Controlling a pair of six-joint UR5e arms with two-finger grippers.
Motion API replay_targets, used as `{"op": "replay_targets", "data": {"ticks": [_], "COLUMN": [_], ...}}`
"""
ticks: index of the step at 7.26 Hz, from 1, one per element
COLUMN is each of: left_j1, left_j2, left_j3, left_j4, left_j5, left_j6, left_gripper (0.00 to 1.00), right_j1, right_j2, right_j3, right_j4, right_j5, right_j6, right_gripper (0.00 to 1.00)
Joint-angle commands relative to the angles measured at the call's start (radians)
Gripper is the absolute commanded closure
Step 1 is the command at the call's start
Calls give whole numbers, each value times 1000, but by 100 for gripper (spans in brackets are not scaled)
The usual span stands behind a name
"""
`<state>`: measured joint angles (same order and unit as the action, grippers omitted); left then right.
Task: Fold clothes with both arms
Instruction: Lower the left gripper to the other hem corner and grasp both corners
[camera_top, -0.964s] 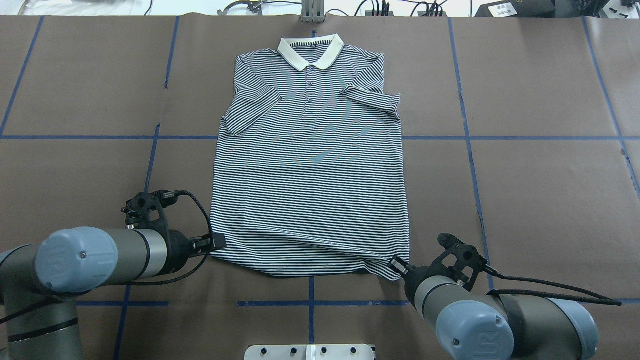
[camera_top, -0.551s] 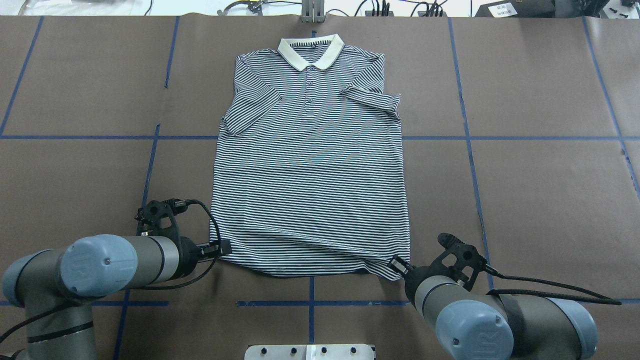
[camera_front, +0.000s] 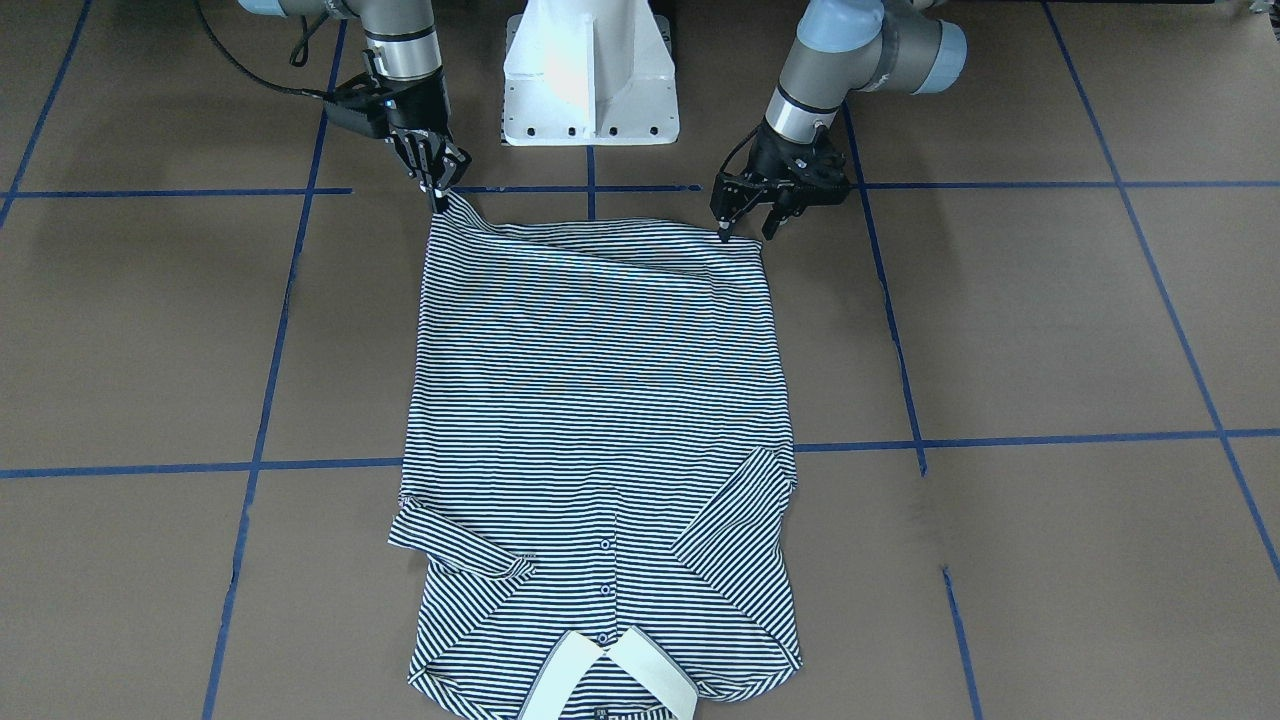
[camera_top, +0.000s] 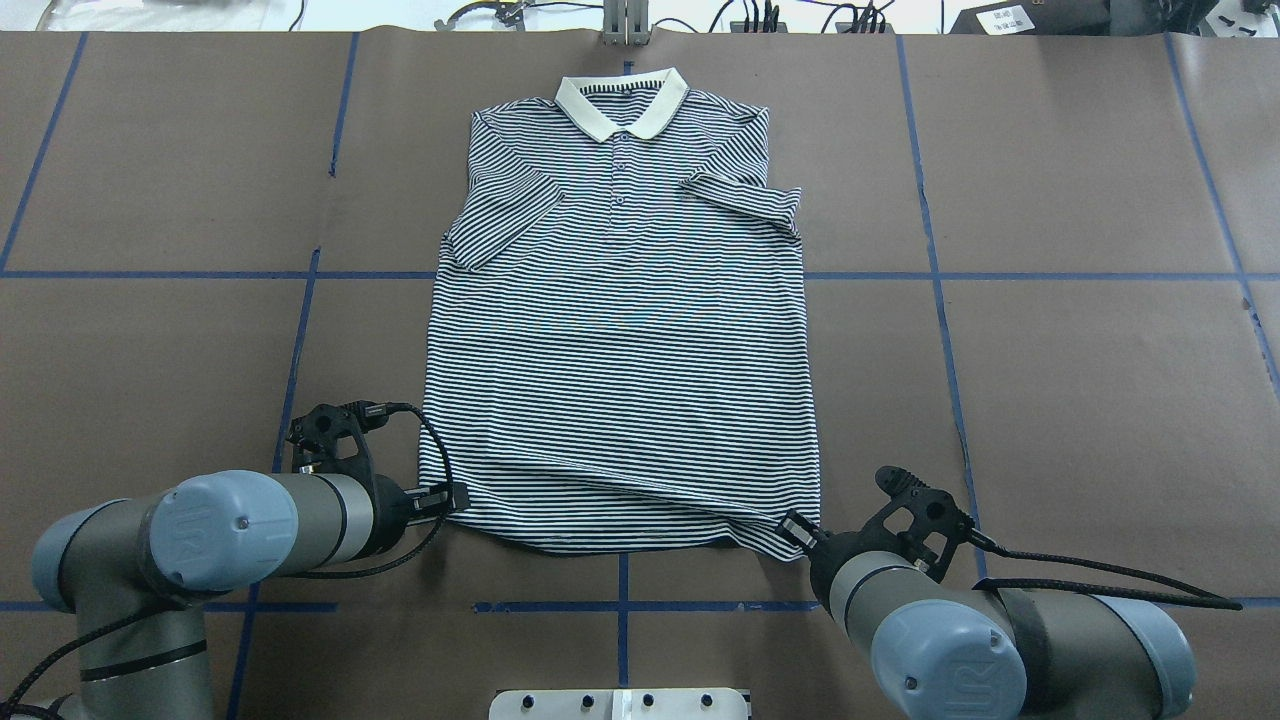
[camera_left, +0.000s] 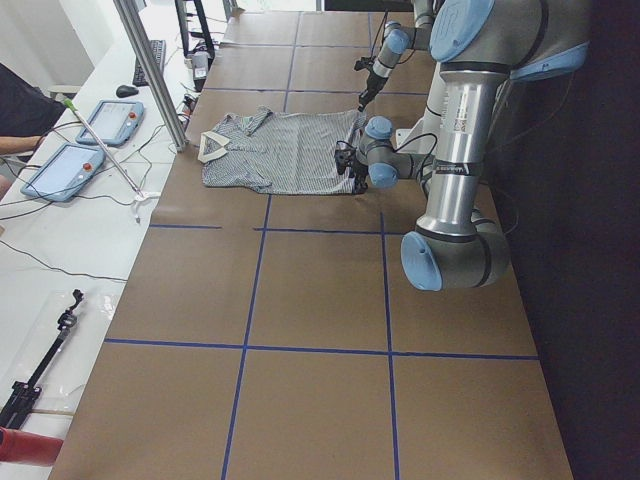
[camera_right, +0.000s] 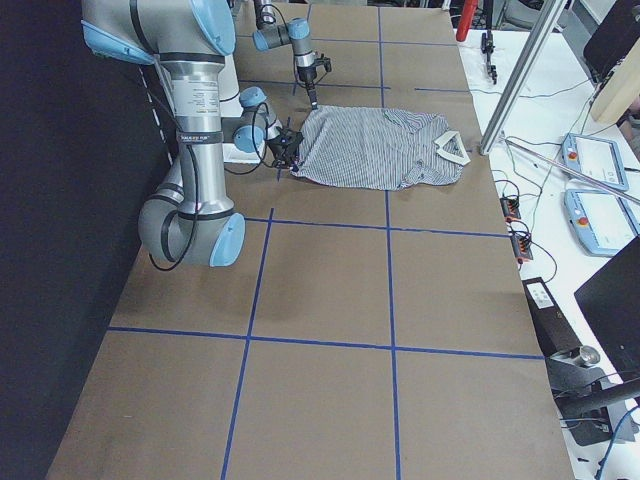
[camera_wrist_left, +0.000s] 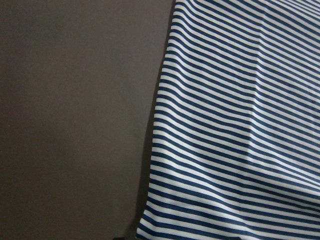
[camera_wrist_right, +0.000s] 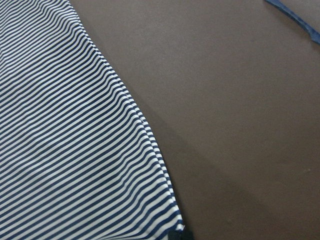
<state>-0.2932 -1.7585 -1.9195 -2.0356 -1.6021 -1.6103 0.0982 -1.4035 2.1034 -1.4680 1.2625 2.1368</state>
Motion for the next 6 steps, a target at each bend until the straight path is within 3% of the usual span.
{"op": "replay_targets", "data": {"ticks": [1,2,3,4,5,6], "left_j1": [0,-3,-3,-3,-6,-10], "left_j2": [-4,-6,-7,-7,-9,-12], "left_j3": [14,16,20,20,17,8], "left_j4": [0,0,2,0,0,0], "left_j5": [2,2,2,13,13,11], "left_j6": [1,1,1,1,3,3], "left_gripper": [36,40,50,87,100,100], "right_j1": [0,0,0,0,0,0], "right_j2": [0,0,0,0,0,0], "right_j3": [0,0,0,0,0,0], "right_j4": [0,0,0,0,0,0], "right_j5": [0,0,-2,-2,-2,-2], "right_j6": [0,0,0,0,0,0], "right_gripper": [100,100,100,100,100,100]}}
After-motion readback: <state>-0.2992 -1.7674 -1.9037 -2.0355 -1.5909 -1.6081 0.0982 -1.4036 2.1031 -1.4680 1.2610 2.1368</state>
